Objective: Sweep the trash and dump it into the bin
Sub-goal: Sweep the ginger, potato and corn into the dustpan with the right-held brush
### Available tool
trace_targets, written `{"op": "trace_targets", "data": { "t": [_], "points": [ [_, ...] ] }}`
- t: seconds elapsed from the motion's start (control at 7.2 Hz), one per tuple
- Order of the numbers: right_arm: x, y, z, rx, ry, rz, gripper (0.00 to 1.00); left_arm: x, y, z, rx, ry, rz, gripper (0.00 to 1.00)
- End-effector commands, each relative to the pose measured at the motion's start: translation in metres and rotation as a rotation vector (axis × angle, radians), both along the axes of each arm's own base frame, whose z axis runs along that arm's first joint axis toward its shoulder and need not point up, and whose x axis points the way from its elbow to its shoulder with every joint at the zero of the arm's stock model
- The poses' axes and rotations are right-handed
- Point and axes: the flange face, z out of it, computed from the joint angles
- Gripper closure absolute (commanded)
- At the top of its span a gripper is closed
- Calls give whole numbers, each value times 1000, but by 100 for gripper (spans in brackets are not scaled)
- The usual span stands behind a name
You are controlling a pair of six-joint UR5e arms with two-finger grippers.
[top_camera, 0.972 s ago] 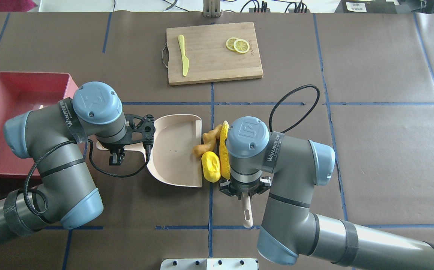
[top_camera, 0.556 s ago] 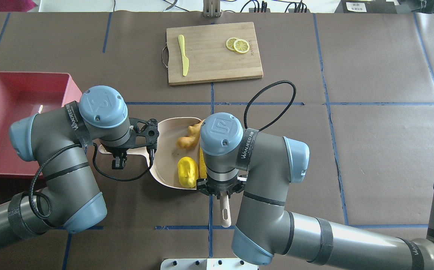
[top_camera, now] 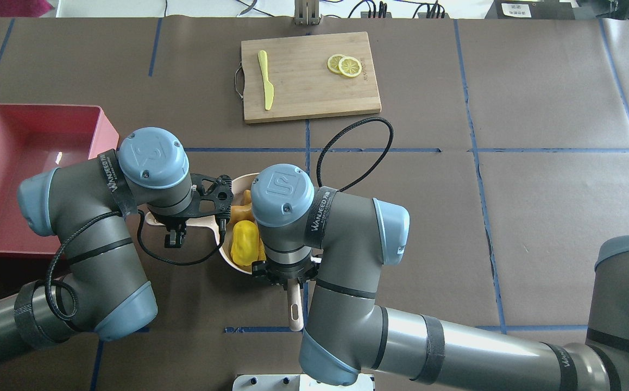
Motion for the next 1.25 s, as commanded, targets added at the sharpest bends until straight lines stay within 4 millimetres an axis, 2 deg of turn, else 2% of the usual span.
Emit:
{"op": "trace_targets", "data": {
  "t": [0.0,0.42,0.56,1.11],
  "points": [
    [1,-1,-12,4,-23,-2,100,1,1,-3,0,9,2,100],
    [32,-11,-24,18,-65,27,100,1,-2,-2,38,81,2,100],
    [39,-14,-21,19,-67,34,100,-1,-3,2,40,86,2,100],
    [62,-22,-34,27,-89,57,100,-2,-5,3,23,130,-23,100]
  ]
}}
